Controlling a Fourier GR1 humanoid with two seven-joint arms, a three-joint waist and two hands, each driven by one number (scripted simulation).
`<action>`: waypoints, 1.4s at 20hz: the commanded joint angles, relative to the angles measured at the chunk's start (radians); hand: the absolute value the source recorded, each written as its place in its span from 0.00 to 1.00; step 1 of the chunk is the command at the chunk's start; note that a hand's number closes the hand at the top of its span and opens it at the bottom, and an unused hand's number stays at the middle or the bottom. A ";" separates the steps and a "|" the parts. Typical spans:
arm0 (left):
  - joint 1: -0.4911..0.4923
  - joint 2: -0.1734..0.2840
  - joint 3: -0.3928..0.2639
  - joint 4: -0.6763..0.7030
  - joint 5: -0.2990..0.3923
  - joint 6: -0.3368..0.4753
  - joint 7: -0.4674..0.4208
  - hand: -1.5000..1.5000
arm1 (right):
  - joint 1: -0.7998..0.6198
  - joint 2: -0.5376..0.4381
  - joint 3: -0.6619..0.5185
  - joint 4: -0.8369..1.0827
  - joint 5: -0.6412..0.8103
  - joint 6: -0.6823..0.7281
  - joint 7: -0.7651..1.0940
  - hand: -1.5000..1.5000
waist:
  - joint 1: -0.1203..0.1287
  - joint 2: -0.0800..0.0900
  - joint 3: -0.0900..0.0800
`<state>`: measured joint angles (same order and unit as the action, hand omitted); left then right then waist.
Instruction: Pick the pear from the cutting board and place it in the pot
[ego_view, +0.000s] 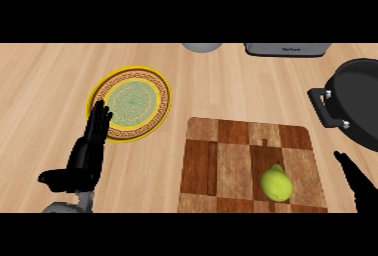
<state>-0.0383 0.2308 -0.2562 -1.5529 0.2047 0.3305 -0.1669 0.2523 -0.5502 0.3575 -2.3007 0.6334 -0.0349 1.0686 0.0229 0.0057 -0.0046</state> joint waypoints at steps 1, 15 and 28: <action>-0.018 0.006 0.002 -0.040 -0.016 0.016 0.050 0.50 | -0.164 0.088 0.100 0.012 0.054 0.131 0.286 0.00 | 0.006 -0.002 0.002; 0.059 0.023 0.075 -0.017 0.020 -0.067 -0.034 0.50 | -0.207 0.296 0.097 0.288 0.086 0.173 0.229 0.00 | -0.015 -0.006 0.004; 0.014 -0.023 0.094 -0.007 -0.042 -0.052 0.023 0.50 | -0.187 0.363 0.027 0.423 0.148 0.194 0.099 0.00 | -0.024 -0.006 0.004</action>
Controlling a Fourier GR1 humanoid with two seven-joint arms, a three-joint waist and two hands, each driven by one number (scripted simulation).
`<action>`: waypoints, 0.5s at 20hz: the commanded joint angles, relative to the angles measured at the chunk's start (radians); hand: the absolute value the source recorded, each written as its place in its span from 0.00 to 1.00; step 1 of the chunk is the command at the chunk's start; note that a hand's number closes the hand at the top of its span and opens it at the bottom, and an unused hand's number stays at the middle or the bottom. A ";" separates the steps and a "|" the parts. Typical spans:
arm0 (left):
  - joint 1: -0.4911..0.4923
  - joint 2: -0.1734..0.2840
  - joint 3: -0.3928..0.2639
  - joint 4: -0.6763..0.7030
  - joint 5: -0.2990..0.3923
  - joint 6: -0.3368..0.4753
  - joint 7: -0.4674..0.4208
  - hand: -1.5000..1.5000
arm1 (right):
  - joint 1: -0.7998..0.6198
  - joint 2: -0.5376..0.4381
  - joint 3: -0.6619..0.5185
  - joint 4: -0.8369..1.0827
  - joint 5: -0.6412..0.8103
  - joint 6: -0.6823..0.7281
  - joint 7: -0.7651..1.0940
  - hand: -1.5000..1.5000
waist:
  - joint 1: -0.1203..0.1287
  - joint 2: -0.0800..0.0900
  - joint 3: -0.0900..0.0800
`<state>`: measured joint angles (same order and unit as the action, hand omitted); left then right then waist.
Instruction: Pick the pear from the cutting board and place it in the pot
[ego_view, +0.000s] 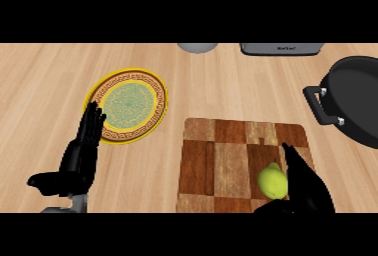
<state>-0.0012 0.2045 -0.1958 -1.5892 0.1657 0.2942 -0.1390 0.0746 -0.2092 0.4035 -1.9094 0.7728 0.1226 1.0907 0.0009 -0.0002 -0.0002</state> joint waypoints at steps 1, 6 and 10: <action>0.040 -0.027 -0.025 -0.017 -0.034 -0.005 -0.030 0.50 | -0.017 0.036 -0.013 0.060 0.031 0.025 0.070 0.00 | 0.001 0.000 0.000; -0.009 -0.021 0.044 -0.013 -0.031 -0.046 0.034 0.50 | 0.000 0.066 -0.041 0.086 0.047 0.015 -0.011 0.00 | -0.001 0.000 0.000; 0.024 -0.016 0.047 -0.029 -0.008 -0.068 0.009 0.50 | -0.089 0.039 -0.038 0.178 0.176 -0.040 -0.074 1.00 | 0.005 0.000 0.000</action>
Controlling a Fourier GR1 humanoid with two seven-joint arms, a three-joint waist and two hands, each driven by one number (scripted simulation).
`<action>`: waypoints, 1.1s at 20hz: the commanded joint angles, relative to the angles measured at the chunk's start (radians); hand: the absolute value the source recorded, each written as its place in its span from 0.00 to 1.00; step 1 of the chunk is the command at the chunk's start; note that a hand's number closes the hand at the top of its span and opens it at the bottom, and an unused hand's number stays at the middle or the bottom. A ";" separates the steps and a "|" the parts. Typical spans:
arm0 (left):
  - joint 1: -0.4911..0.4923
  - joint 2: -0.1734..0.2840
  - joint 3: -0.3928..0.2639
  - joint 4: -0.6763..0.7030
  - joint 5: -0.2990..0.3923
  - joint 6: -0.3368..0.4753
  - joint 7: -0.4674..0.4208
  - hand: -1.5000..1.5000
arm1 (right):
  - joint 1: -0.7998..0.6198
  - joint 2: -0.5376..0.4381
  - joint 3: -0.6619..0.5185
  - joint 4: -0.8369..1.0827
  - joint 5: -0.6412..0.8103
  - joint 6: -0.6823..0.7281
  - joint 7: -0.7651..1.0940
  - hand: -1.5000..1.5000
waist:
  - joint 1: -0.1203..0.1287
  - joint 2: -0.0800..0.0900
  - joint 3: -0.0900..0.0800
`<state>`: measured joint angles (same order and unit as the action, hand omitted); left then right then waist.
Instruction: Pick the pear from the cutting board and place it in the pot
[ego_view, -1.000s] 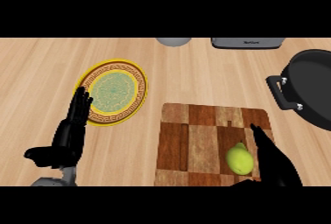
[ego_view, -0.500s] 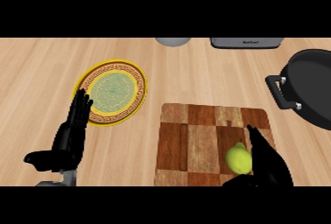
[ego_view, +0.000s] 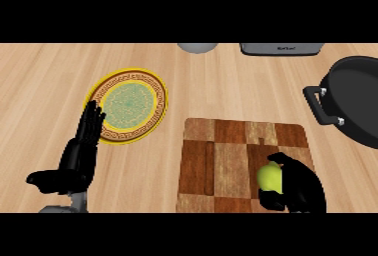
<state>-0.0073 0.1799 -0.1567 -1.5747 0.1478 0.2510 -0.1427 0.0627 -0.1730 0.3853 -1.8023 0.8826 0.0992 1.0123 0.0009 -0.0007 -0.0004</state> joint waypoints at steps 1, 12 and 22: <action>0.025 -0.007 0.007 0.012 -0.020 -0.010 -0.027 0.50 | -0.035 -0.018 -0.014 0.022 0.086 -0.030 -0.011 1.00 | 0.000 0.000 0.000; -0.002 -0.026 0.017 0.004 -0.032 -0.045 0.004 0.50 | -0.292 -0.031 -0.015 0.245 0.020 0.088 -0.289 1.00 | 0.042 0.009 0.001; 0.017 -0.040 0.025 -0.015 -0.029 -0.049 0.012 0.50 | -0.529 -0.046 -0.030 0.513 0.125 -0.118 -0.613 1.00 | 0.015 0.002 0.001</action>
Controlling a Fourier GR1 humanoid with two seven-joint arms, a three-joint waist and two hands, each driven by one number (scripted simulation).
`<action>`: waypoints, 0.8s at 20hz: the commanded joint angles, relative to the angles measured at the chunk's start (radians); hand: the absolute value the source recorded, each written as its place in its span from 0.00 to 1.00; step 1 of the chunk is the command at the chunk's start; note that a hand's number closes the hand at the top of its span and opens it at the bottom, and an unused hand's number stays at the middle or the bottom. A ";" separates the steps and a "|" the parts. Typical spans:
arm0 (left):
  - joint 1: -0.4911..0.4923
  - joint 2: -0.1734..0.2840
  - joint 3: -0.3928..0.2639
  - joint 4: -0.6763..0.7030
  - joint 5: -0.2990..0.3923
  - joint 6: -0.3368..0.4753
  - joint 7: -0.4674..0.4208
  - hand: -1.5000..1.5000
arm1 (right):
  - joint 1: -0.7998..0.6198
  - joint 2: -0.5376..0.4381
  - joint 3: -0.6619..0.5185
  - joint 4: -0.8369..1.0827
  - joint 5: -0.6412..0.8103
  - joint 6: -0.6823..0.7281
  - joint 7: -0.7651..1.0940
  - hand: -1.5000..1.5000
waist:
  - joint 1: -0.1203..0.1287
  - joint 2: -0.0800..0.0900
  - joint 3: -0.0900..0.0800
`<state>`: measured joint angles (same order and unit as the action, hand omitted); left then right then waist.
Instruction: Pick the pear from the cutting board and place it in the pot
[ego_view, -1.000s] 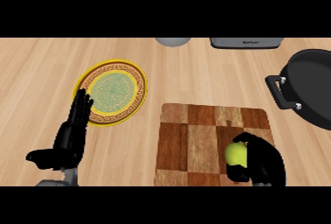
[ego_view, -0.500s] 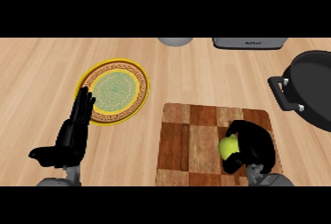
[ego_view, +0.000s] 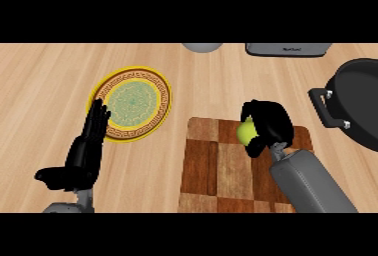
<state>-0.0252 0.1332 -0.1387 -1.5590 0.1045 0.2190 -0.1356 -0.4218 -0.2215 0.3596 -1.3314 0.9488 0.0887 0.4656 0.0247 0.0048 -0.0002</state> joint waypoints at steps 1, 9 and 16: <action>0.044 -0.002 -0.010 -0.047 -0.024 0.019 0.010 0.50 | -0.061 -0.003 -0.021 -0.008 0.041 -0.081 -0.063 1.00 | -0.014 -0.005 0.001; 0.013 0.004 0.019 -0.044 -0.018 0.011 0.044 0.50 | -0.070 0.012 -0.010 -0.289 0.193 -0.091 0.109 1.00 | -0.030 -0.009 0.000; 0.081 -0.031 0.000 -0.025 -0.030 -0.003 -0.041 0.50 | -0.105 -0.017 -0.131 -0.308 0.279 -0.047 0.217 1.00 | -0.022 -0.006 0.000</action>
<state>-0.0010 0.1246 -0.1200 -1.5724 0.0807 0.2214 -0.1339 -0.5136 -0.2245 0.2848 -1.6267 1.1896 0.0315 0.6417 -0.0014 -0.0025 -0.0004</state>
